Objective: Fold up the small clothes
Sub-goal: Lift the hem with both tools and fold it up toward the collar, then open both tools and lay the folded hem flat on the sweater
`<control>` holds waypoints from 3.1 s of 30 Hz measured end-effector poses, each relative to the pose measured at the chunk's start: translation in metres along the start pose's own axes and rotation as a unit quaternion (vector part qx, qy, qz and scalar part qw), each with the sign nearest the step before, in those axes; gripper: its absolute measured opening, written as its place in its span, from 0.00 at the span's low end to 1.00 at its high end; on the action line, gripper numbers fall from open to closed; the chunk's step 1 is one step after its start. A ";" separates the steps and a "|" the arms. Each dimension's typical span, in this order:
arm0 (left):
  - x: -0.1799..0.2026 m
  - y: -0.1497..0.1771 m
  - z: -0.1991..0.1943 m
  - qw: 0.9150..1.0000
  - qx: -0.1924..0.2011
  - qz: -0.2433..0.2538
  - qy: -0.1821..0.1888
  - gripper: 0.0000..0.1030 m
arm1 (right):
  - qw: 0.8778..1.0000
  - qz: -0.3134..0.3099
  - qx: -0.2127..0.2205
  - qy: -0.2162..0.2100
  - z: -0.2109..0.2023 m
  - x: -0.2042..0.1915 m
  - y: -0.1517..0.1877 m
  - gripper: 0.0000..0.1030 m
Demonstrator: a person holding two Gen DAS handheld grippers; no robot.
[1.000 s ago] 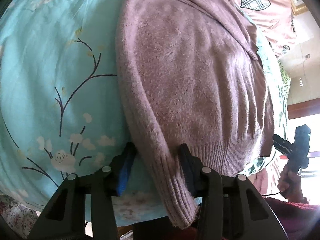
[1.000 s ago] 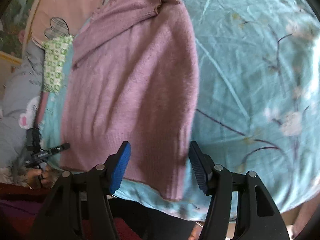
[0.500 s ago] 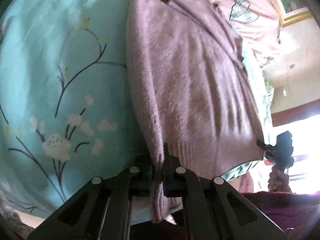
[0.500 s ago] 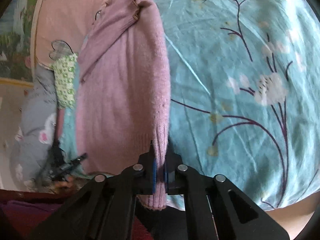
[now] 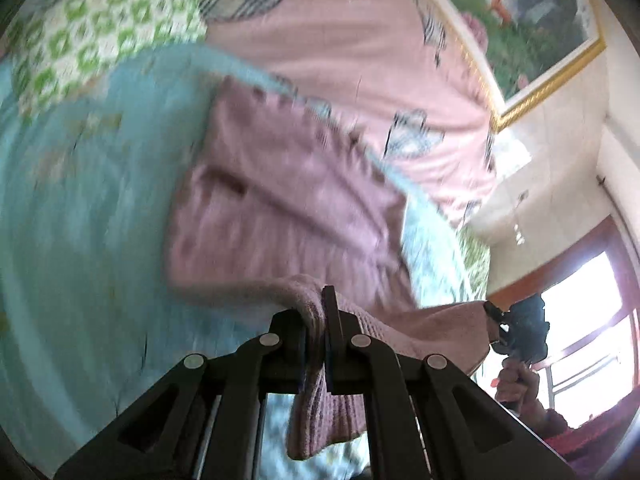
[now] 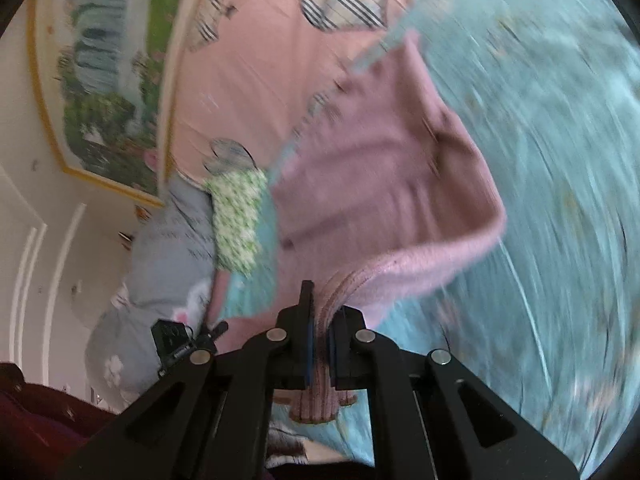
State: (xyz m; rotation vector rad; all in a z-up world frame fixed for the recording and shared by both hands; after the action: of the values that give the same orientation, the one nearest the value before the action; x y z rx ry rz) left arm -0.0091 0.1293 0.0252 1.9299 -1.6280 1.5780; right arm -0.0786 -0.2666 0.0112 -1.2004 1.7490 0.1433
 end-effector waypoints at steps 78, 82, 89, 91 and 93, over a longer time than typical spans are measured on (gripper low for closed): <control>-0.102 -0.140 0.206 0.991 -0.038 -0.002 -0.128 0.40 | 0.974 -0.144 -0.007 0.174 0.192 0.014 -0.166 0.69; -0.117 -0.121 0.198 0.989 -0.041 -0.014 -0.143 0.34 | 0.963 -0.147 -0.036 0.225 0.183 0.041 -0.131 0.69; -0.137 -0.123 0.162 0.986 -0.015 -0.039 -0.163 0.31 | 0.962 -0.083 0.001 0.261 0.150 0.074 -0.137 0.68; -0.131 -0.117 0.150 0.985 -0.020 -0.035 -0.168 0.32 | 0.952 -0.087 0.011 0.295 0.136 0.075 -0.138 0.69; -0.123 -0.109 0.135 0.985 -0.017 -0.041 -0.164 0.37 | 0.951 -0.081 0.018 0.298 0.125 0.075 -0.136 0.69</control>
State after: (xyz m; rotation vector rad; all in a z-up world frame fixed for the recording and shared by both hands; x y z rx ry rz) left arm 0.1759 0.1557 -0.0763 2.3022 -1.6500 1.2431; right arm 0.1031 -0.3136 -0.0566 -1.4500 2.1364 -0.3873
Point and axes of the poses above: each gripper's, at about its wrist camera, not at the fingertips, and z roughly the way its jaws point, x to its right, y to its underside, the point moved 3 cm from there along z, roughly the way its jaws point, and after that the axes turned 13 degrees about y, right-handed, at the moved point
